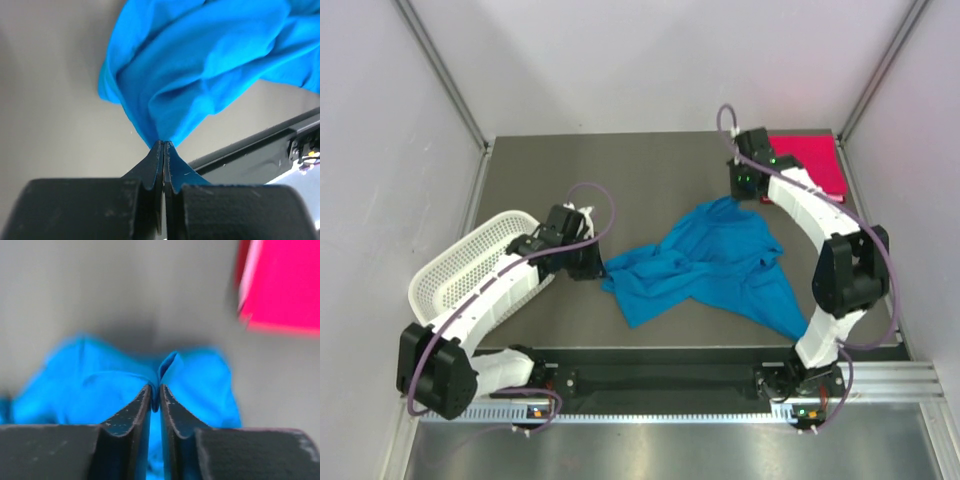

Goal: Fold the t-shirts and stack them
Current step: Flatten the tshirt out

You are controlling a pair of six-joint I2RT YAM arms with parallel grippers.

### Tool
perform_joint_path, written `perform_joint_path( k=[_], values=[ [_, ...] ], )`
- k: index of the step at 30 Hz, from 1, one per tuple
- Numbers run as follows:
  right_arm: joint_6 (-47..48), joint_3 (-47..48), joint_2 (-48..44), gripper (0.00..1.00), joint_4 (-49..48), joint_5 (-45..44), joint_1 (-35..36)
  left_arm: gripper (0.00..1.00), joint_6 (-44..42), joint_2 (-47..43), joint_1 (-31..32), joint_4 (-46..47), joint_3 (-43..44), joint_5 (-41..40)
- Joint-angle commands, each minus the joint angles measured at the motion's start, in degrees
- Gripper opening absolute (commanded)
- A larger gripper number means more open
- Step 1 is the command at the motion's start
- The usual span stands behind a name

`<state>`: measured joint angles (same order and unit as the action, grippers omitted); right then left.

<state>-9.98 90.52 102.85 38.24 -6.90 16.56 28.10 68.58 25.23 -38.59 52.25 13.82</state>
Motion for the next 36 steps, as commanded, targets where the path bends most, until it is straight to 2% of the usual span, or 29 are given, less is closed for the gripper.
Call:
perform_joint_path(
  k=[1,6,8,10,13,15,18,19,21,22,25,36],
  values=[
    [2.33,-8.59,-4.49,0.17,1.22,0.73,3.39,0.00,1.26,-3.35,0.25,1.76,-4.42,2.27],
    [-5.11,-20.28,-13.78,0.29,2.89,1.01,4.45,0.00,1.52,-5.21,0.25,0.27,-5.93,1.82],
    [-8.29,-24.66,-16.96,0.37,2.28,-0.04,4.10,0.00,1.43,-5.47,0.25,-0.08,-5.58,1.56],
    [-14.59,-27.31,-21.01,0.44,-0.34,-0.93,2.78,0.00,1.08,-5.38,0.25,-0.17,-5.23,1.29],
    [-20.51,-32.59,-24.44,0.48,-8.07,0.48,1.64,0.00,0.73,-4.77,0.25,-0.43,-5.23,0.94],
    [-22.18,-34.88,-23.84,0.48,-14.12,1.18,1.11,0.00,0.64,-4.42,0.25,-0.52,-5.23,1.03],
    [-20.44,-35.15,-19.64,0.42,-20.20,4.96,0.23,0.00,0.73,-4.24,0.25,-0.52,-5.14,1.20],
    [-20.00,-34.45,-17.96,0.37,-20.31,5.66,-0.29,0.00,0.73,-4.33,0.25,-0.61,-4.97,1.12],
    [-18.86,-32.95,-14.10,0.34,-20.92,6.98,-2.74,0.00,0.56,-4.33,0.25,-0.87,-4.61,0.94],
    [-18.24,-33.13,-13.38,0.34,-22.14,11.25,-3.80,0.00,0.47,-4.33,0.25,-0.96,-4.44,0.68],
    [-15.52,-34.53,-10.75,0.35,-26.37,16.90,-6.88,0.00,0.38,-4.24,0.25,-0.96,-4.44,0.85],
    [-11.74,-35.50,-6.26,0.40,-27.87,21.04,-10.41,0.00,0.55,-3.98,0.25,-0.61,-4.96,1.29]
  ],
)
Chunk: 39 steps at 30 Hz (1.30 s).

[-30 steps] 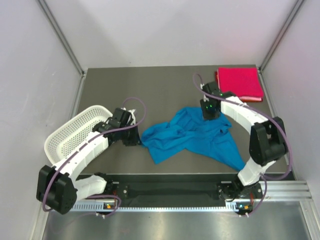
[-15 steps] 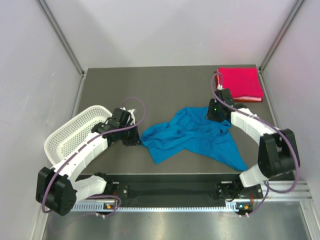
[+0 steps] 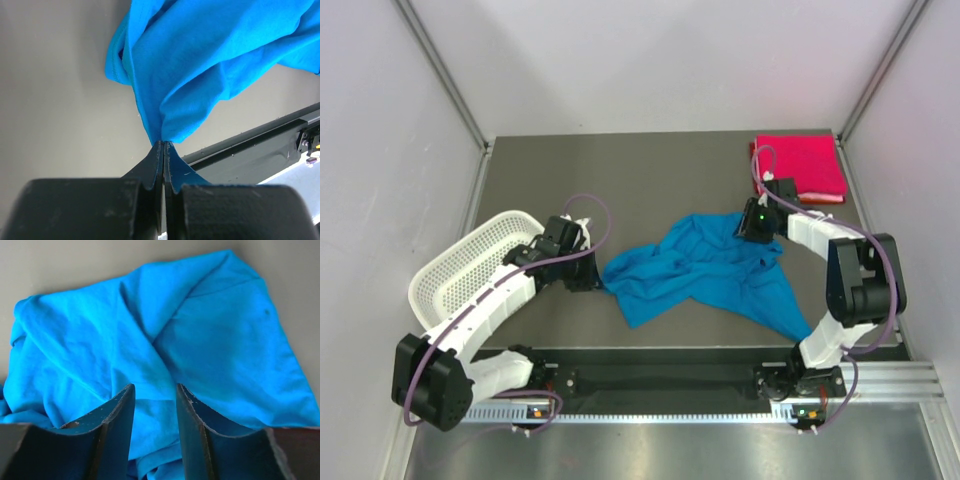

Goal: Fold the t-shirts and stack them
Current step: Flatten the tshirt out

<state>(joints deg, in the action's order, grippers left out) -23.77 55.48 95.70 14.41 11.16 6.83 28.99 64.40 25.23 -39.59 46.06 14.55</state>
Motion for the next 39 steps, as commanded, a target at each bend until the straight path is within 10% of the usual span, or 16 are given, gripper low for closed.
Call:
perform_joint_path(
  k=[1,29,39],
  values=[
    [2.32,-0.29,1.33,0.40,-4.13,3.69,-0.85,0.00,-0.43,0.11,0.25,0.39,1.22,0.75],
    [6.11,-1.34,3.62,0.39,-4.22,1.05,-1.03,0.00,-0.08,0.64,0.25,0.48,1.40,1.19],
    [5.31,-1.08,3.70,0.08,-3.34,2.29,-0.94,0.00,0.98,0.81,0.25,2.24,1.48,2.24]
  ],
)
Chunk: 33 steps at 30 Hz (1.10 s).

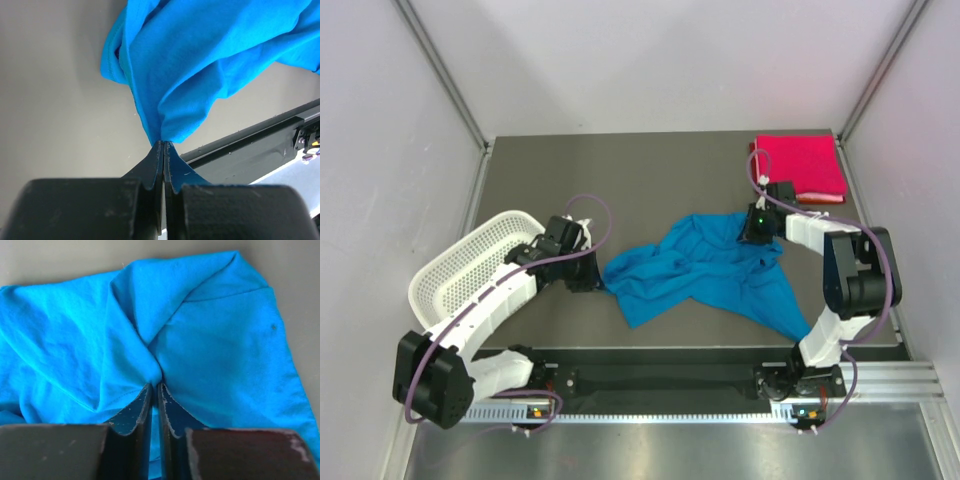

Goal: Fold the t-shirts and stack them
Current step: Flatten the tshirt out

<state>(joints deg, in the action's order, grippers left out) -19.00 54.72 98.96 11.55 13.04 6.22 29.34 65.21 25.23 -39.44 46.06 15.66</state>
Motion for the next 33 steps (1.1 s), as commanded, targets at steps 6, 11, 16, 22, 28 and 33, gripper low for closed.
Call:
perform_joint_path(
  k=[6,11,16,22,28,33],
  values=[
    [0.11,4.06,-1.66,0.00,2.94,-0.90,-0.33,0.00,0.63,0.79,0.25,2.61,2.71,1.04],
    [0.37,9.70,-3.33,0.01,9.09,-2.40,-0.33,0.00,0.89,1.32,0.25,3.05,3.95,0.86],
    [0.02,13.83,-3.42,0.01,13.31,-2.93,-0.33,0.00,1.33,0.88,0.34,3.85,3.68,1.48],
    [-2.26,20.85,-5.70,0.00,19.89,-9.68,-0.68,0.00,0.37,3.25,0.25,4.99,8.49,-1.84],
    [-5.17,39.03,-9.57,0.00,31.65,-18.03,-3.49,0.00,-0.07,11.25,0.25,1.83,27.98,-4.50],
    [-5.16,58.26,-10.27,0.00,43.53,-22.44,-8.58,0.00,-0.34,15.91,0.25,-0.02,43.03,-5.29]
  ],
)
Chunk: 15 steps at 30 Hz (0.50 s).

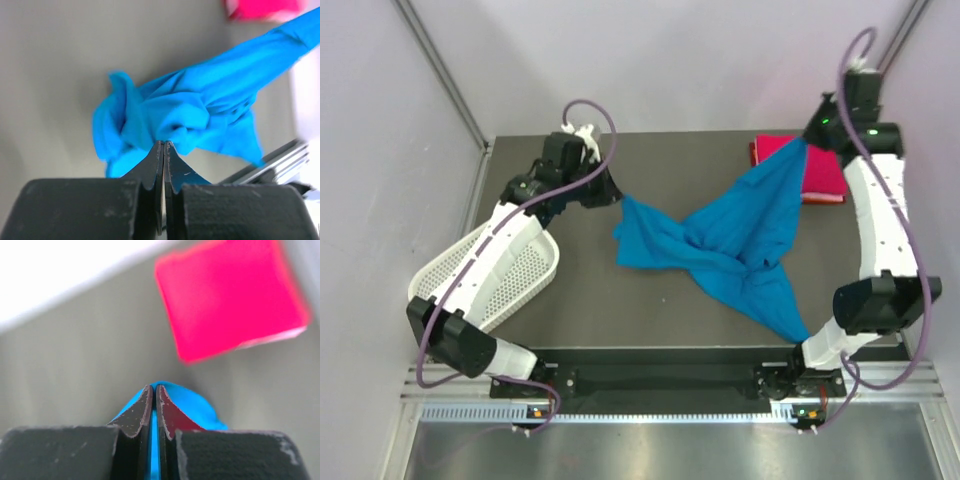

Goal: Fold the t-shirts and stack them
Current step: Flatten the tshirt out

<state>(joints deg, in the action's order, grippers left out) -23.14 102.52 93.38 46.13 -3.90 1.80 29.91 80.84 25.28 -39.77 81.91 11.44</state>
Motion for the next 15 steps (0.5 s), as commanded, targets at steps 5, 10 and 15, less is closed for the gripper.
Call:
perform_joint_path(
  k=[5,10,15],
  values=[
    [-1.12,19.46,-5.84,0.00,13.10,-1.55,-9.71,0.00,-0.91,-1.72,0.21,1.36,9.77,1.38],
    [0.63,7.29,-15.30,0.00,13.82,-1.20,-10.06,0.00,0.14,-11.55,0.39,3.29,-10.33,2.01],
    [1.25,-19.43,-26.92,0.00,10.39,2.14,-10.68,0.00,5.05,-19.66,0.65,6.63,-37.37,6.57]
  ],
)
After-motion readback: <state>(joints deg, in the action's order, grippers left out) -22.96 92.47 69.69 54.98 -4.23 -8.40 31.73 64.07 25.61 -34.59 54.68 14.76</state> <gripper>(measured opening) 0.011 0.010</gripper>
